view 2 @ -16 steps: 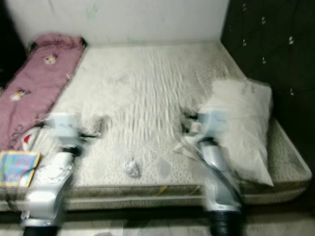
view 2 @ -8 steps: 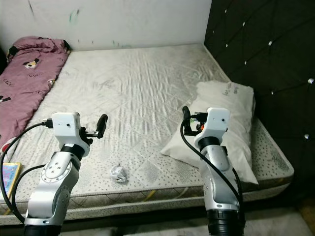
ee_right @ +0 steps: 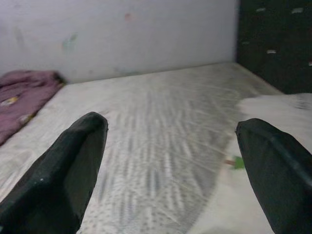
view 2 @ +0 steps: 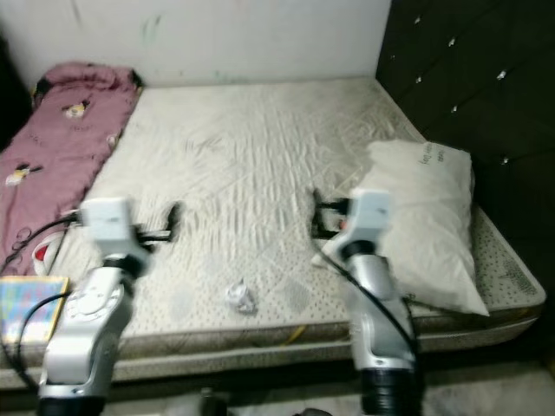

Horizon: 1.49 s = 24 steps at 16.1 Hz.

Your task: Clean up the room

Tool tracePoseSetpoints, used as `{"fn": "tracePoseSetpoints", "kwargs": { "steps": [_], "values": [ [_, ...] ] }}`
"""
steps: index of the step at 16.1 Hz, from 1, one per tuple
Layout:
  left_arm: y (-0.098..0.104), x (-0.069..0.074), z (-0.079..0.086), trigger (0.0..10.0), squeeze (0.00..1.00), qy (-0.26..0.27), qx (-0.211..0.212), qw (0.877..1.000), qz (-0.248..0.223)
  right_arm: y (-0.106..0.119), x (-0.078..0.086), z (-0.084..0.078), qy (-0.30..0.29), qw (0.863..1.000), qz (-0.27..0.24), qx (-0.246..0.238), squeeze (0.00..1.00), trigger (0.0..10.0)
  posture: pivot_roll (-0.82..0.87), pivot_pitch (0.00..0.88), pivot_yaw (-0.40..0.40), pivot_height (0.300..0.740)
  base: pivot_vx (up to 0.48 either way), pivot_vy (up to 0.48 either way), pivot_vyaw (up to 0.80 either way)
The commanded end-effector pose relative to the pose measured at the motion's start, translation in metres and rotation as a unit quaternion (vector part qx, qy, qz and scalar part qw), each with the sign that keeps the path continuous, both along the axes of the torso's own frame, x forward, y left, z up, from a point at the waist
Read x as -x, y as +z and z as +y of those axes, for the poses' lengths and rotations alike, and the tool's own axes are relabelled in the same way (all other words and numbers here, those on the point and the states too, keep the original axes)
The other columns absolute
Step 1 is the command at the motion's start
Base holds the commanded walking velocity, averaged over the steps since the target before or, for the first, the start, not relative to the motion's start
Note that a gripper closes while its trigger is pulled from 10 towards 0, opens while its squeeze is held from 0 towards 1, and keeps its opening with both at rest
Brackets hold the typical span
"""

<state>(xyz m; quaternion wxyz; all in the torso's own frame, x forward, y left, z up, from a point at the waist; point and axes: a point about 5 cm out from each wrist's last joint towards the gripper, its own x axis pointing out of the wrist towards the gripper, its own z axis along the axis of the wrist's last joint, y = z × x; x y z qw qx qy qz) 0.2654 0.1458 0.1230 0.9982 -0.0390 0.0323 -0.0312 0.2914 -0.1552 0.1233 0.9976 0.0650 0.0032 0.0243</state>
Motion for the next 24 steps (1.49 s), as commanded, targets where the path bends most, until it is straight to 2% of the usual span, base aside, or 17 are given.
{"fn": "tracePoseSetpoints", "kwargs": {
  "steps": [1, 4, 5, 7, 17, 21, 24],
  "values": [
    [0.0043, -0.0028, 0.0069, 10.0, 0.00, 0.014, -0.009, 1.000, -0.007, 0.0062, -0.0019, 0.0072, 0.011, 1.000, -0.011, -0.002, 0.00, 10.0, -0.01, 0.000, 0.008, 0.740, 0.000, 0.292, 0.00],
    [0.0054, -0.0034, 0.0068, 10.0, 0.00, 0.018, -0.017, 1.000, -0.013, 0.0062, -0.0019, 0.0087, 0.017, 1.000, -0.012, 0.000, 0.00, 10.0, -0.01, 0.000, 0.007, 0.740, 0.000, 0.000, 0.00],
    [0.0047, -0.0038, 0.0074, 10.0, 0.00, 0.023, -0.006, 1.000, -0.009, 0.0064, -0.0023, 0.0091, 0.019, 1.000, -0.013, 0.001, 0.00, 10.0, -0.01, 0.000, 0.009, 0.740, 0.000, 0.000, 0.72],
    [0.0053, -0.0044, 0.0086, 10.0, 0.00, 0.028, -0.019, 0.999, -0.011, 0.0066, -0.0027, 0.0094, 0.018, 1.000, -0.014, -0.001, 0.00, 10.0, -0.01, 0.000, 0.010, 0.740, 0.000, 0.000, 0.70],
    [0.0047, -0.0054, 0.0065, 10.0, 0.00, 0.025, -0.022, 0.999, -0.012, 0.0048, -0.0037, 0.0061, 0.008, 1.000, -0.009, -0.008, 0.00, 10.0, -0.01, 0.000, 0.009, 0.740, 0.000, 0.000, 0.00],
    [0.0072, -0.0108, 0.0061, 10.0, 0.00, 0.026, -0.023, 0.999, -0.019, 0.0065, -0.0075, 0.0071, 0.011, 1.000, -0.012, -0.021, 0.00, 10.0, -0.01, 0.000, 0.012, 0.740, 0.000, 0.000, 0.00],
    [0.0065, -0.0109, 0.0113, 10.0, 0.00, 0.033, -0.027, 0.999, -0.019, 0.0108, -0.0091, 0.0100, 0.016, 0.999, -0.022, -0.031, 0.00, 10.0, -0.01, 0.000, 0.018, 0.740, 0.000, 0.000, 0.00]
  ]
}}
